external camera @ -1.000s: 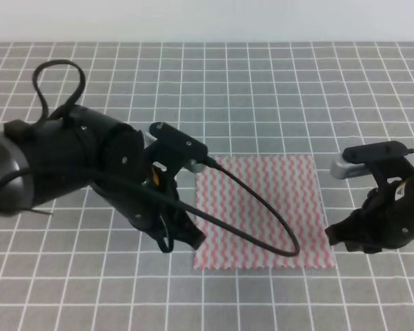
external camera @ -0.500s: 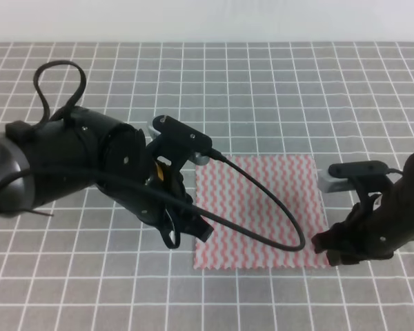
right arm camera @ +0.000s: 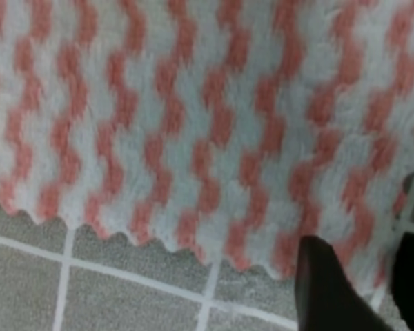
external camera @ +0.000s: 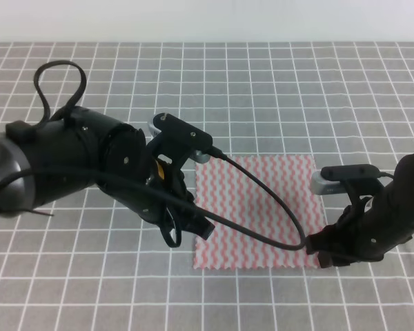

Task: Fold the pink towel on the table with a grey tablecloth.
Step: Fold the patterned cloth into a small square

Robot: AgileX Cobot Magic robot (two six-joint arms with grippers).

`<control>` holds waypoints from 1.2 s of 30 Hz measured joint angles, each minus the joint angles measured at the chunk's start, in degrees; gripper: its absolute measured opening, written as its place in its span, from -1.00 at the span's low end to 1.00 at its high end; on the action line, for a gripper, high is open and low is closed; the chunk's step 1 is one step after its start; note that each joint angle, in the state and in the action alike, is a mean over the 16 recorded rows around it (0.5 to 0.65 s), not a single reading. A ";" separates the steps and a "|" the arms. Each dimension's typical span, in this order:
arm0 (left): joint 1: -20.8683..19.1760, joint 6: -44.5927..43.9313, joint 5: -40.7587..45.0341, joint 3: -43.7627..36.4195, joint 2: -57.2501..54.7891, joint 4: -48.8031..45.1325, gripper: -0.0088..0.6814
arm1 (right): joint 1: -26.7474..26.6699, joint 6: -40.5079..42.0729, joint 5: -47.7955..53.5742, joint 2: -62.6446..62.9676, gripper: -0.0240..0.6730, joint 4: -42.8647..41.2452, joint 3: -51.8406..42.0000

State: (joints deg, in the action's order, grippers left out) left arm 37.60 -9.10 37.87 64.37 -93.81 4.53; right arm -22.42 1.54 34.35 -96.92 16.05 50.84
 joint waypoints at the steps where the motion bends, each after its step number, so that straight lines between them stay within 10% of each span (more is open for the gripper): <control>1: 0.00 0.00 -0.04 0.00 0.00 0.00 -0.98 | 0.00 0.00 -0.11 -0.08 -0.33 0.08 -0.02; 19: -0.01 0.00 -0.14 0.01 -0.23 -0.06 -0.98 | 0.01 0.02 -0.95 -0.26 -0.91 0.96 0.19; 36: 0.00 -4.53 2.29 0.00 -0.03 -2.73 -0.96 | 0.01 0.90 4.36 1.25 -0.98 0.82 6.37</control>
State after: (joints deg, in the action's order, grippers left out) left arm 37.59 -13.63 40.16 64.37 -93.84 1.81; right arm -22.42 2.44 38.71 -95.67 16.88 57.21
